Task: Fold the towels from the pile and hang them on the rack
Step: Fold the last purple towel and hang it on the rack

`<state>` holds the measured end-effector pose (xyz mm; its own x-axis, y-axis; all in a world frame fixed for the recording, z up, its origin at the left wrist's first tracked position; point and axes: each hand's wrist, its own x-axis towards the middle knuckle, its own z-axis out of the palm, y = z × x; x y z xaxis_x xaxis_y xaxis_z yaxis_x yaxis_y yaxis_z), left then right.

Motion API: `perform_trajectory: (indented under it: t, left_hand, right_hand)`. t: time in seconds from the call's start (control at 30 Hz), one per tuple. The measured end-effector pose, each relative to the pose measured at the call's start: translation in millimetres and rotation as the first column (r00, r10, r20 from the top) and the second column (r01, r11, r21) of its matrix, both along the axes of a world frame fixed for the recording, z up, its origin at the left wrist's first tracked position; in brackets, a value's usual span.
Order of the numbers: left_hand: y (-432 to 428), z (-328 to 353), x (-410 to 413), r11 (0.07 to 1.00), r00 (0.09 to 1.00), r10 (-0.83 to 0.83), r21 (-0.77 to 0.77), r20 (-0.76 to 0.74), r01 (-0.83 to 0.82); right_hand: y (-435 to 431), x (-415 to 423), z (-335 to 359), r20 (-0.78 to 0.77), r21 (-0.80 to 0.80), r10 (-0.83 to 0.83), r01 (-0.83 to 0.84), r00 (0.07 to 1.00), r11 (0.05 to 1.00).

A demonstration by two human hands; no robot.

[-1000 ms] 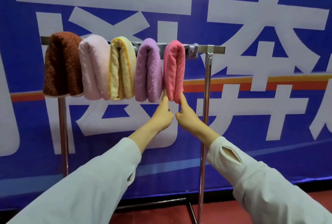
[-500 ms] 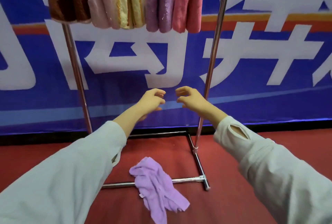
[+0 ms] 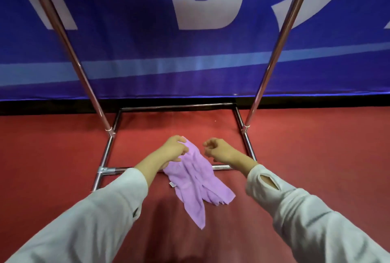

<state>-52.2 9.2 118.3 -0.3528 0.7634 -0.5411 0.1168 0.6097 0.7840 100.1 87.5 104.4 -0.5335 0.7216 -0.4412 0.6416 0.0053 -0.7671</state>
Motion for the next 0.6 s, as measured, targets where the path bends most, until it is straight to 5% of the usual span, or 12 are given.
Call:
perform_trajectory:
  t: [0.23, 0.4, 0.6]
  left_hand:
    - [7, -111, -1, 0.976, 1.0, -0.004, -0.219, 0.009, 0.006]
    - [7, -164, 5, 0.968, 0.995, 0.097, -0.232, -0.023, -0.1]
    - [-2, -194, 21, 0.979, 0.985, 0.17, -0.122, 0.033, -0.165]
  right_hand:
    - [7, -7, -111, 0.152, -0.03, 0.039, -0.035, 0.988, 0.999]
    - [7, -21, -159, 0.177, -0.016, -0.027, 0.03, 0.984, 0.999]
    - [-10, -33, -190, 0.269, 0.181, -0.215, 0.17, 0.939, 0.969]
